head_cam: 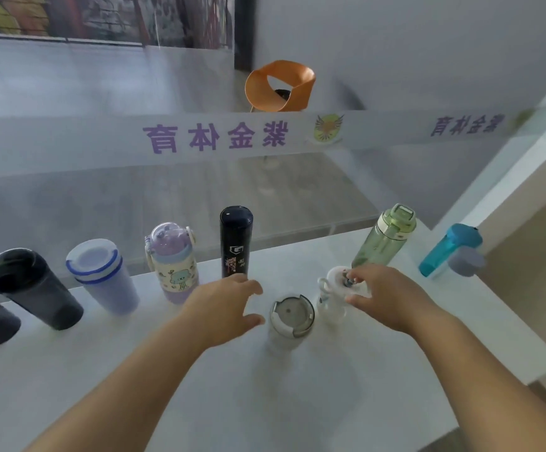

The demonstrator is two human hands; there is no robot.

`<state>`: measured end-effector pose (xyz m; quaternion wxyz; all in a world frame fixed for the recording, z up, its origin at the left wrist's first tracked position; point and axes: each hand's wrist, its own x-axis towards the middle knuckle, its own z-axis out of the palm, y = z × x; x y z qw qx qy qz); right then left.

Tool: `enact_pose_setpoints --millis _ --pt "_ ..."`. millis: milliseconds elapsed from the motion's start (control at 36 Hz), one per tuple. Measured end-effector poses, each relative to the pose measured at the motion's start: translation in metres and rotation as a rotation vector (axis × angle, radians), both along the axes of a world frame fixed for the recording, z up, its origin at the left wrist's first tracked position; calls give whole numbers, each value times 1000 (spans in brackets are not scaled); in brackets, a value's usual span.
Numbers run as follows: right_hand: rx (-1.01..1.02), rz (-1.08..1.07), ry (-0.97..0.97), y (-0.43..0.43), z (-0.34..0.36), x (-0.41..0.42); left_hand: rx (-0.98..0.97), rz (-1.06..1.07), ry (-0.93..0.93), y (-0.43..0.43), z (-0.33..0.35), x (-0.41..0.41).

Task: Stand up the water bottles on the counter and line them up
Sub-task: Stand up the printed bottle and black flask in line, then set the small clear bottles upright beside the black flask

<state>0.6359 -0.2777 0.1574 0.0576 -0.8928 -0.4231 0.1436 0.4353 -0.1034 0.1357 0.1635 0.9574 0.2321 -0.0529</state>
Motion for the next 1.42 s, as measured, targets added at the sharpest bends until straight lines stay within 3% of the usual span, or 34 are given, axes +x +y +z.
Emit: enact_pose_setpoints --millis 306,528,722,972,1417 --pt "0 163 -37 -13 -29 63 -82 31 62 -37 -9 69" --pt "-20 415 18 8 -55 98 -17 155 191 -58 -20 99" --pt "-104 546 48 26 -69 111 -1 309 189 -73 -29 98" --pt "-180 609 61 38 -71 115 -65 407 214 -75 -31 100" --pt "-168 556 72 61 -69 130 14 340 199 -32 -31 137"
